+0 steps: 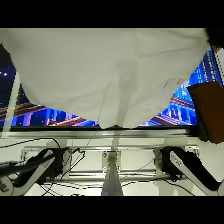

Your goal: Fold the clothes and pants, and hang the long-sleeved shirts on hangers.

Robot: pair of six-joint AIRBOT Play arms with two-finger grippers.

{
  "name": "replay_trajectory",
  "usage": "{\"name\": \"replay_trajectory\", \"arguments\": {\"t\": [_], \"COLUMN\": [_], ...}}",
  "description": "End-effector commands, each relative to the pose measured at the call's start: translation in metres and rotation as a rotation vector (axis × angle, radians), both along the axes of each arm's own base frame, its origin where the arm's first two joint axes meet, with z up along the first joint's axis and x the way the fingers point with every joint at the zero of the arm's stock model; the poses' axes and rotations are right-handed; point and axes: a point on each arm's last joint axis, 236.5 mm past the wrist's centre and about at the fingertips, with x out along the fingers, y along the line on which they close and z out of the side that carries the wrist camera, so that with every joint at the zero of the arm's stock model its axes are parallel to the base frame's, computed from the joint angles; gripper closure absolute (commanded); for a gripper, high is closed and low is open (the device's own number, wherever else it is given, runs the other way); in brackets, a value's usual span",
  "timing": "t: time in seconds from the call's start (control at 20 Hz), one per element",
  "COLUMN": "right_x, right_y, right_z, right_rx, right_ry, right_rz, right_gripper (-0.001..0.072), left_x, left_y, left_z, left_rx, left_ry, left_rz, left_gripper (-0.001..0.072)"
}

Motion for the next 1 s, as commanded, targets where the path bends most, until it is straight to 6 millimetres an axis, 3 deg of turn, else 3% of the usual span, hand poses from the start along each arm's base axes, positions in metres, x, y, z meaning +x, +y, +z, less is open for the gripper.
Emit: {"name": "replay_trajectory", "arguments": {"t": [0.0, 0.15, 0.25, 0.3, 0.35, 0.4, 0.45, 0.55, 0.6, 0.65, 0.75, 0.85, 0.95], "right_x": [0.062, 0.126, 0.16, 0.171, 0.179, 0.182, 0.182, 0.166, 0.15, 0.129, 0.078, 0.025, -0.025], "right_y": [0.002, -0.019, -0.036, -0.043, -0.049, -0.059, -0.068, -0.091, -0.104, -0.115, -0.132, -0.131, -0.112], "right_z": [-0.124, -0.194, -0.221, -0.228, -0.23, -0.229, -0.227, -0.235, -0.246, -0.26, -0.291, -0.32, -0.349], "right_rx": [0.044, 0.083, 0.097, 0.099, 0.094, 0.065, 0.032, -0.053, -0.094, -0.119, -0.125, -0.068, -0.018], "right_ry": [0.336, 0.38, 0.344, 0.322, 0.297, 0.277, 0.266, 0.319, 0.391, 0.487, 0.713, 0.921, 1.101], "right_rz": [0.037, -0.062, -0.145, -0.175, -0.201, -0.222, -0.234, -0.238, -0.231, -0.217, -0.182, -0.128, -0.051], "right_gripper": [0.07, 0.07, 0.0699, 0.0655, 0.0496, 0.0365, 0.0365, 0.0367, 0.0412, 0.0474, 0.0489, 0.0529, 0.0552], "left_x": [0.049, 0.105, 0.135, 0.145, 0.151, 0.155, 0.156, 0.153, 0.149, 0.142, 0.121, 0.087, 0.045], "left_y": [-0.036, -0.065, -0.071, -0.07, -0.069, -0.065, -0.059, -0.043, -0.03, -0.017, 0.018, 0.054, 0.084], "left_z": [-0.127, -0.211, -0.25, -0.263, -0.272, -0.277, -0.277, -0.27, -0.262, -0.253, -0.245, -0.254, -0.272], "left_rx": [0.075, 0.043, 0.038, 0.042, 0.044, 0.045, 0.053, 0.052, 0.045, 0.041, 0.103, 0.233, 0.246], "left_ry": [0.305, 0.396, 0.405, 0.403, 0.402, 0.4, 0.397, 0.395, 0.397, 0.399, 0.429, 0.526, 0.7], "left_rz": [-0.144, -0.138, -0.082, -0.052, -0.033, -0.015, -0.005, 0.009, 0.016, 0.021, 0.027, 0.023, 0.047], "left_gripper": [0.0693, 0.0694, 0.0693, 0.069, 0.0576, 0.0223, -0.0001, -0.0001, 0.0, -0.0001, -0.0001, 0.0, 0.0005]}}
